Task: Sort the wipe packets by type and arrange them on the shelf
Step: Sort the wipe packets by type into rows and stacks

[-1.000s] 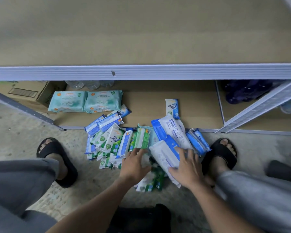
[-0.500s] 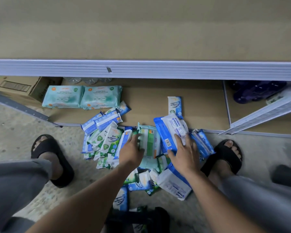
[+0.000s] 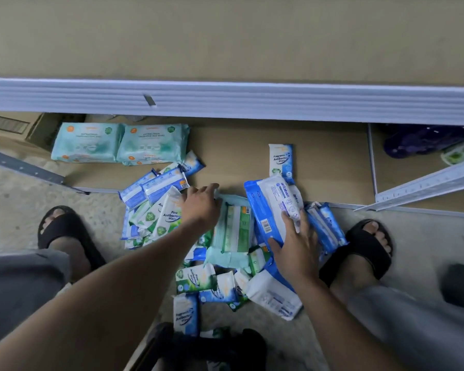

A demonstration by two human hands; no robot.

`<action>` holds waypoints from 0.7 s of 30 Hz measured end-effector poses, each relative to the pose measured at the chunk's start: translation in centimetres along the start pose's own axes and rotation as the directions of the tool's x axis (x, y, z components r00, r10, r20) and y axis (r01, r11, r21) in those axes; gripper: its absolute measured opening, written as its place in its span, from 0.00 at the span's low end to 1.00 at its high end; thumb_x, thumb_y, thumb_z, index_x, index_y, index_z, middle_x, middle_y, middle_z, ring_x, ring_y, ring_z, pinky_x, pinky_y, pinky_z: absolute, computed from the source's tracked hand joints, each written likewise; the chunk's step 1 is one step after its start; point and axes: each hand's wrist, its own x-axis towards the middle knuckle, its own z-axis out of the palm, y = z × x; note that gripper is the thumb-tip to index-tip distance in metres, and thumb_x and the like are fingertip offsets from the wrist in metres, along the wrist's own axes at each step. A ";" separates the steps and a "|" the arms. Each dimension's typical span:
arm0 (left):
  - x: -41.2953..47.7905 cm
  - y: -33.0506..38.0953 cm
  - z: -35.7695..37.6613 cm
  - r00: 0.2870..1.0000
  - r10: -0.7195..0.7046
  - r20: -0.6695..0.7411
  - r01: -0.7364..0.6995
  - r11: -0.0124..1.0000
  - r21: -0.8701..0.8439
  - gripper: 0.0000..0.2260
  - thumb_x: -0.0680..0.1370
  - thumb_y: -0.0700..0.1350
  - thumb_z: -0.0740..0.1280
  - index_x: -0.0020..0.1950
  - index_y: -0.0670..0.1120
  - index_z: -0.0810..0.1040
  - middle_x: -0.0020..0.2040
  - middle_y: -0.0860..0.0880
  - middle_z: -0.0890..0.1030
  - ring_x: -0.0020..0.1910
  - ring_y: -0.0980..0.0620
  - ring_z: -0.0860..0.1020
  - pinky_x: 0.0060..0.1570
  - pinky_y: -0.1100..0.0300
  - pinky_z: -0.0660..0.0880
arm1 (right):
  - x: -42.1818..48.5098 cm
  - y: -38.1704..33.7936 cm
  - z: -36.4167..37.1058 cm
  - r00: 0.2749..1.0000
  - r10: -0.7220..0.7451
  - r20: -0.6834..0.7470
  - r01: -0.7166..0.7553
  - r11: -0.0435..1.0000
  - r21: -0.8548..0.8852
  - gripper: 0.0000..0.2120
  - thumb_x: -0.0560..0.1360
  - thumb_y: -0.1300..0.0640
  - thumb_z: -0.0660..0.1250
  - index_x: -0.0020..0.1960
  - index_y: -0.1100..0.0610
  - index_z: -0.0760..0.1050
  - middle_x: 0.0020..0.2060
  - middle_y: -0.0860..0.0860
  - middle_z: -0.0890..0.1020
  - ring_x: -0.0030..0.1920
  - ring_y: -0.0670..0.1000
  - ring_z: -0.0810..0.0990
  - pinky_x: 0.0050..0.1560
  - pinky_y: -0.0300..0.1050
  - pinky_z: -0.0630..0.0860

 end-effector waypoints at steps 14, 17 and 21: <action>1.8 0.1 -2.1 0.958 -0.003 0.287 0.033 0.995 -0.098 0.11 0.74 0.54 0.74 0.43 0.48 0.78 0.44 0.45 0.79 0.51 0.43 0.77 0.50 0.55 0.71 | 0.3 0.4 0.3 1.000 0.003 0.013 -0.003 1.000 0.028 0.32 0.75 0.44 0.71 0.76 0.45 0.64 0.81 0.50 0.51 0.73 0.61 0.61 0.65 0.60 0.68; 0.2 -0.2 -2.6 0.976 -0.006 0.217 0.024 0.996 -0.082 0.12 0.73 0.58 0.73 0.42 0.52 0.75 0.45 0.48 0.79 0.52 0.45 0.76 0.54 0.52 0.68 | 0.4 0.3 0.1 1.000 0.009 0.028 -0.010 0.999 0.035 0.32 0.76 0.44 0.70 0.76 0.45 0.64 0.81 0.51 0.51 0.73 0.61 0.62 0.66 0.60 0.68; -2.7 -0.4 -3.5 0.998 0.029 0.063 -0.025 0.997 -0.070 0.10 0.75 0.57 0.71 0.49 0.52 0.79 0.48 0.51 0.79 0.52 0.48 0.75 0.52 0.52 0.60 | 0.6 0.5 -0.6 0.995 -0.003 0.103 0.001 1.000 0.014 0.34 0.76 0.43 0.69 0.78 0.44 0.61 0.81 0.51 0.49 0.75 0.61 0.61 0.69 0.59 0.68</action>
